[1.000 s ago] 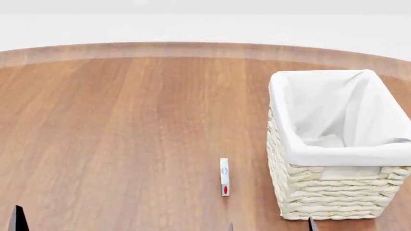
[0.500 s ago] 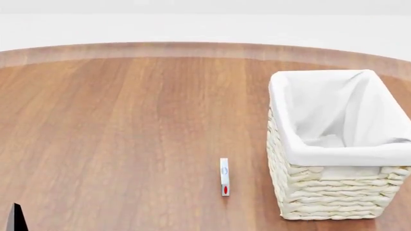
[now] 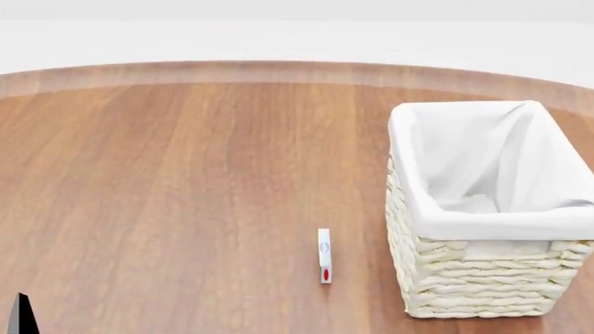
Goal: Pick up the tomato sauce, and put it in the basket.
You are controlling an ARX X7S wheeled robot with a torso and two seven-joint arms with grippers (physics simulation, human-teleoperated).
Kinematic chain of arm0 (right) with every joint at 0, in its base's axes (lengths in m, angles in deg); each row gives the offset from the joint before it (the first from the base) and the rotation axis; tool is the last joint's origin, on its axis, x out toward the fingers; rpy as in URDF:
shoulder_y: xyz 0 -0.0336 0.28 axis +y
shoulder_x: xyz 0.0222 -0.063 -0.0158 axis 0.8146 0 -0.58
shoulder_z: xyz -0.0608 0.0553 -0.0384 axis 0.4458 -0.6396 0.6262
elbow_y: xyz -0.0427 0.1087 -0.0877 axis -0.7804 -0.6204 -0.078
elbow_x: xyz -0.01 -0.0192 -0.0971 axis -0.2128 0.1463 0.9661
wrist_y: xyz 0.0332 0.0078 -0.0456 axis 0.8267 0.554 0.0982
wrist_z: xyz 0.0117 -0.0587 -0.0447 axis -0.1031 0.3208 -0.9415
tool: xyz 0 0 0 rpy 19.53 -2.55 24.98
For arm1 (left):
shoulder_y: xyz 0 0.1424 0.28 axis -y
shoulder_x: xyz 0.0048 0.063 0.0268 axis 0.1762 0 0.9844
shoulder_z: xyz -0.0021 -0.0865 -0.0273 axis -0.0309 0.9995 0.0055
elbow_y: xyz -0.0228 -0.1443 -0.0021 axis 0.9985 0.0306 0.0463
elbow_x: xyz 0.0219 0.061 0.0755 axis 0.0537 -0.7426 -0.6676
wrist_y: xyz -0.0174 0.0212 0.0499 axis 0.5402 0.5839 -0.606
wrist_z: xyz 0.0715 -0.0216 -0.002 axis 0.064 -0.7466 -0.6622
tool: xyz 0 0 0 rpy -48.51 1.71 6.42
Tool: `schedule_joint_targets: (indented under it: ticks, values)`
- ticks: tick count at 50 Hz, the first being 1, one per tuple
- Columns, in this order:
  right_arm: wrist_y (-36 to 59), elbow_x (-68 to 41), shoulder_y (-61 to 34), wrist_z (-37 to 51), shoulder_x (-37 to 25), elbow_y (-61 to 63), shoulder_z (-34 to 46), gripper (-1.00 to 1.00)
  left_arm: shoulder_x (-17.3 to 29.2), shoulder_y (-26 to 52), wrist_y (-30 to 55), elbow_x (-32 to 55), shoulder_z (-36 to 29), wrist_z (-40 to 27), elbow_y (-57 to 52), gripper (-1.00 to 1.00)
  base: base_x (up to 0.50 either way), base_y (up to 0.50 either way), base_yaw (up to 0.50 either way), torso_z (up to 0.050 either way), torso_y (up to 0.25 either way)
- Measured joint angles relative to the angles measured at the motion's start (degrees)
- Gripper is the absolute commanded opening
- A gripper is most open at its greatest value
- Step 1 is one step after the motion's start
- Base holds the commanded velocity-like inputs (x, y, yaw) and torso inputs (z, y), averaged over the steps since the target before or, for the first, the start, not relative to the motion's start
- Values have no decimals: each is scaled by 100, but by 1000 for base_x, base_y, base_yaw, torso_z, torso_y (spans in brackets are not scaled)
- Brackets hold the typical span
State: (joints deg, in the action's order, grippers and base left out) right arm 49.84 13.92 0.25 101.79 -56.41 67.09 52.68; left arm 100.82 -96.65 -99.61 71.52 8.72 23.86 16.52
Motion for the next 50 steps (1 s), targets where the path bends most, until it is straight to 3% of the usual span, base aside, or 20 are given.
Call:
schedule_joint_targets:
  ticks: [21, 50]
  values:
    - [-1177, -148, 427, 504, -193, -873, -1, 100, 67, -33, -44, -18, -62, -67, -17, 100, 0, 0, 0, 0, 0]
    - [-2571, -223, 320, 1007, -163, -2787, 228, 100, 159, -70, -100, -17, -122, -154, -34, 100, 0, 0, 0, 0, 0]
